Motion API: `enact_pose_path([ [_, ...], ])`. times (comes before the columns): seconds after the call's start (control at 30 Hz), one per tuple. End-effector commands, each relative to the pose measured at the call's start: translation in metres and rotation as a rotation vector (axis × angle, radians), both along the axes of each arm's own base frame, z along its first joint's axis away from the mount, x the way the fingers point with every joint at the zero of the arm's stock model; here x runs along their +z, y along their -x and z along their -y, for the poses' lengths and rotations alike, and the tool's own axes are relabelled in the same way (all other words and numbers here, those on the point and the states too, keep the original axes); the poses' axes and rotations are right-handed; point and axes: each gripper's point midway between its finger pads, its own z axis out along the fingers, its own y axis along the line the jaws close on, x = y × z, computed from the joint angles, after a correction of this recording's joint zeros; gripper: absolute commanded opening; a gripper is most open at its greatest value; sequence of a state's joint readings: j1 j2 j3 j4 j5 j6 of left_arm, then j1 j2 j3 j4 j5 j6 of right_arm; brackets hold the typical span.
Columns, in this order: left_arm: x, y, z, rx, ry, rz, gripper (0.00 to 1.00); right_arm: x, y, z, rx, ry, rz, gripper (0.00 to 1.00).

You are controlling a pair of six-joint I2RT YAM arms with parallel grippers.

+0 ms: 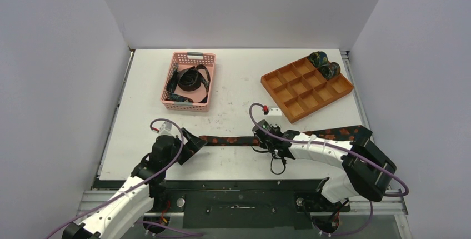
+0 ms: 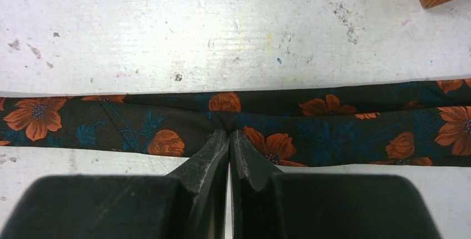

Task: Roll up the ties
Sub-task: Flatten out the tie at the center of the board.

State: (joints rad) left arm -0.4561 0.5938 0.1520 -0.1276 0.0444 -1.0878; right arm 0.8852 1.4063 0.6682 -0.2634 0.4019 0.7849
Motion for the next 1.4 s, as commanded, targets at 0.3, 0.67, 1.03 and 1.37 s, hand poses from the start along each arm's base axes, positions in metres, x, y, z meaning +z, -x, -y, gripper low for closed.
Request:
enact_pose_path([
  [0.3, 0.007, -0.008, 0.000, 0.002, -0.011, 0.034, 0.87, 0.003, -0.033, -0.008, 0.012, -0.027, 0.068, 0.37],
  [0.67, 0.039, -0.024, -0.002, -0.006, -0.069, 0.127, 0.84, 0.052, -0.042, 0.092, -0.236, -0.041, 0.157, 0.63],
  [1.03, 0.047, -0.036, 0.009, -0.041, -0.053, 0.150, 0.82, 0.002, -0.052, 0.128, -0.391, -0.260, 0.039, 0.55],
  [1.37, 0.034, -0.037, -0.019, 0.109, -0.097, 0.147, 0.82, 0.006, -0.046, 0.082, -0.314, -0.246, 0.094, 0.56],
])
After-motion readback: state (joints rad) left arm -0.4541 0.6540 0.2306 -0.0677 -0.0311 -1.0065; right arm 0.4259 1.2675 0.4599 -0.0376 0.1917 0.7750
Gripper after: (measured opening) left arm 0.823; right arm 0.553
